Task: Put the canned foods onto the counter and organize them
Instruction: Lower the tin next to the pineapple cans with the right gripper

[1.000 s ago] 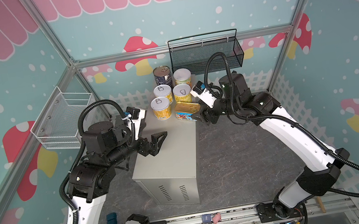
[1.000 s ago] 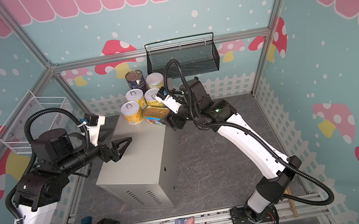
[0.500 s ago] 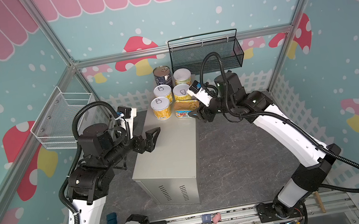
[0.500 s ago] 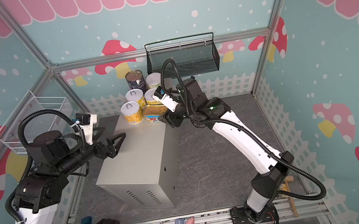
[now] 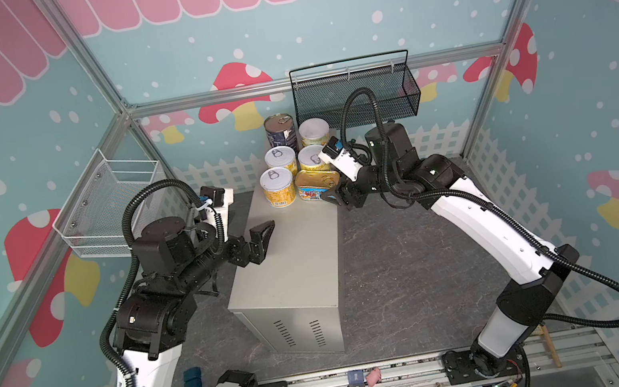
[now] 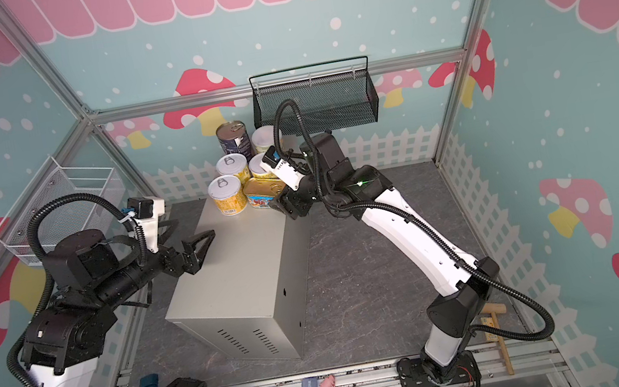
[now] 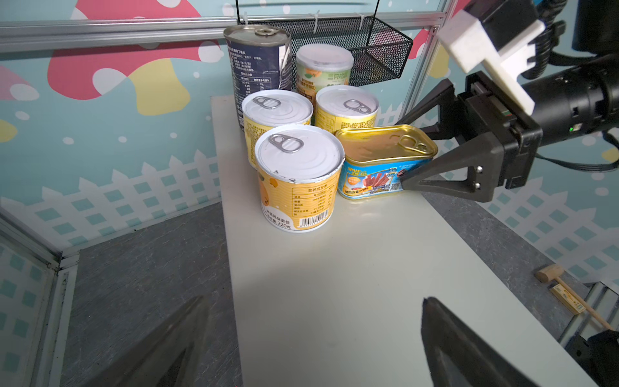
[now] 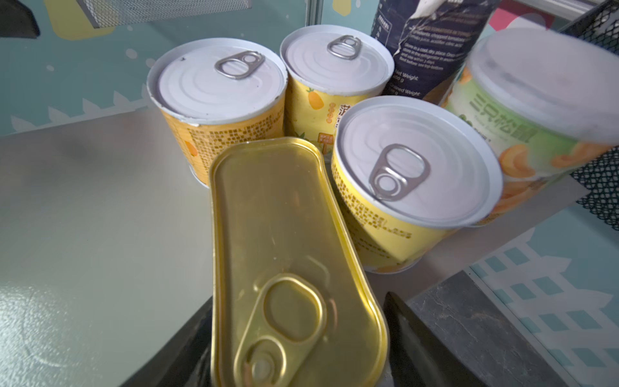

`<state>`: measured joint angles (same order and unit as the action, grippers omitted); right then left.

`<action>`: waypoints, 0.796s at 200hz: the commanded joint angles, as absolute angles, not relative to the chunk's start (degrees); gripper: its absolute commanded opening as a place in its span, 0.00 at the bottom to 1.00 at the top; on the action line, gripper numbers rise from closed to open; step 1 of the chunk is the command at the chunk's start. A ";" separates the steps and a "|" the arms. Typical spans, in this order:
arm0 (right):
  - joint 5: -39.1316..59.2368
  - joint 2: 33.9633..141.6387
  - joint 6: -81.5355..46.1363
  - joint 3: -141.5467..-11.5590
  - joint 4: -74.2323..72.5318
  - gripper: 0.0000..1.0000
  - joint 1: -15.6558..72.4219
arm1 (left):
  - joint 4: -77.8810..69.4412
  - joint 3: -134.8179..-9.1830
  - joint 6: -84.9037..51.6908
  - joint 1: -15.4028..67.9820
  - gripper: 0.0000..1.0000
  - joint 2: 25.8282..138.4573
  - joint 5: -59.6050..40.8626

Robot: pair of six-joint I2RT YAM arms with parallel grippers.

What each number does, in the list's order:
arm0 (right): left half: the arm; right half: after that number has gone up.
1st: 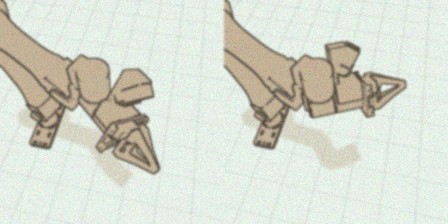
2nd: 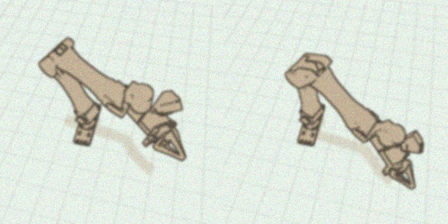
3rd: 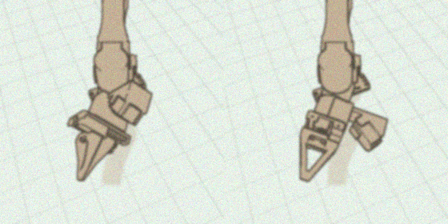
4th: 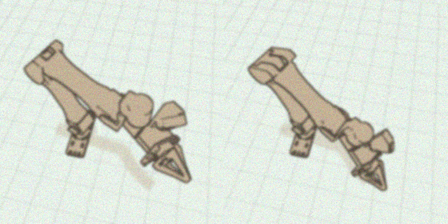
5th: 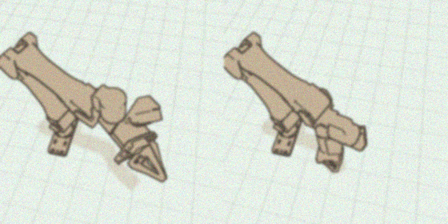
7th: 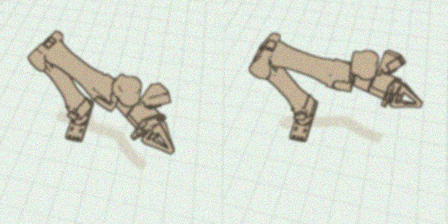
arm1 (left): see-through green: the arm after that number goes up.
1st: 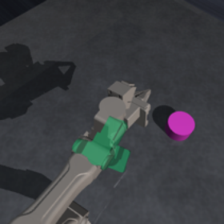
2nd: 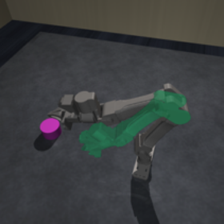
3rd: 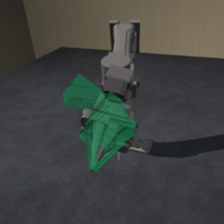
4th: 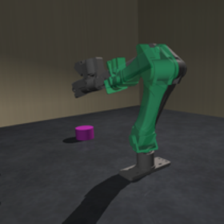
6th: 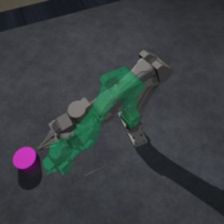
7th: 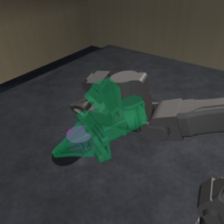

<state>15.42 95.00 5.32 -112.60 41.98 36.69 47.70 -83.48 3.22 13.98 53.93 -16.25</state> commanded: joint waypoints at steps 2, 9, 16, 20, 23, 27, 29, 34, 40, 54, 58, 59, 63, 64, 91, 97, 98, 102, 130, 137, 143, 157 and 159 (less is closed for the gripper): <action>14.04 93.76 5.96 -113.35 42.16 0.82 36.30 | 47.11 -83.23 3.96 14.24 0.99 53.52 -15.82; 13.70 93.62 6.06 -113.26 42.22 0.83 36.15 | 47.10 -83.23 3.96 14.18 0.99 53.60 -15.82; 13.42 93.35 6.14 -113.07 42.44 0.84 35.93 | 47.11 -83.19 3.97 14.23 0.99 53.57 -15.82; 13.29 93.24 6.18 -113.03 42.49 0.84 35.76 | 47.11 -83.26 3.96 14.24 0.99 53.56 -15.81; 13.27 93.17 6.22 -112.93 42.61 0.84 35.57 | 47.11 -83.31 3.96 14.22 0.99 53.56 -15.85; 13.24 93.04 6.22 -112.75 42.57 0.85 35.37 | 47.10 -83.32 3.96 14.24 0.99 53.54 -15.84; 13.22 92.98 6.17 -112.72 42.61 0.85 35.28 | 47.11 -83.32 3.96 14.17 1.00 53.55 -15.85; 13.16 92.74 6.26 -112.47 42.63 0.85 35.16 | 47.11 -83.25 4.00 14.15 0.99 53.61 -15.84; 13.12 92.48 6.33 -112.15 42.64 0.85 34.92 | 47.11 -83.26 3.96 14.15 0.99 53.56 -15.86; 13.12 91.98 6.51 -111.46 42.63 0.85 34.39 | 47.10 -83.32 3.91 13.92 0.99 53.69 -15.99; 13.09 91.73 6.52 -111.29 42.65 0.85 34.29 | 47.11 -83.34 3.87 13.97 0.99 53.74 -16.06; 13.09 91.75 6.56 -111.19 42.68 0.85 34.24 | 47.11 -83.33 3.87 13.93 0.99 53.76 -16.07; 13.09 91.65 6.55 -111.02 42.71 0.86 34.12 | 47.11 -83.34 3.87 13.89 0.99 53.85 -16.08; 13.05 91.61 6.53 -111.01 42.67 0.86 34.11 | 47.11 -83.38 3.87 13.84 0.99 53.82 -16.08; 13.34 91.57 6.60 -110.51 42.71 0.86 33.42 | 47.02 -83.41 3.78 13.78 0.99 53.98 -16.34; 13.64 91.41 6.61 -110.52 42.58 0.86 33.41 | 47.05 -83.35 3.78 13.80 0.99 54.05 -16.43; 13.68 91.41 6.60 -110.50 42.60 0.86 33.45 | 47.08 -83.38 3.78 13.80 0.99 54.05 -16.43; 13.71 91.29 6.67 -110.49 42.53 0.86 33.47 | 47.03 -83.35 3.78 13.80 0.99 54.05 -16.43; 14.22 89.93 7.08 -110.35 42.68 0.86 33.39 | 46.95 -83.40 3.77 13.80 1.00 54.18 -16.66; 14.23 89.13 7.27 -110.15 42.57 0.86 33.33 | 46.98 -83.38 3.78 13.80 0.99 54.30 -16.57; 14.07 88.61 7.31 -109.99 42.62 0.86 33.25 | 46.93 -83.34 3.72 13.80 0.99 54.36 -16.59; 13.68 87.28 7.30 -109.62 42.56 0.87 33.07 | 46.91 -83.40 3.69 13.75 0.99 54.36 -16.56; 13.57 87.10 7.32 -109.56 42.54 0.87 33.03 | 46.88 -83.41 3.74 13.83 0.99 54.39 -16.60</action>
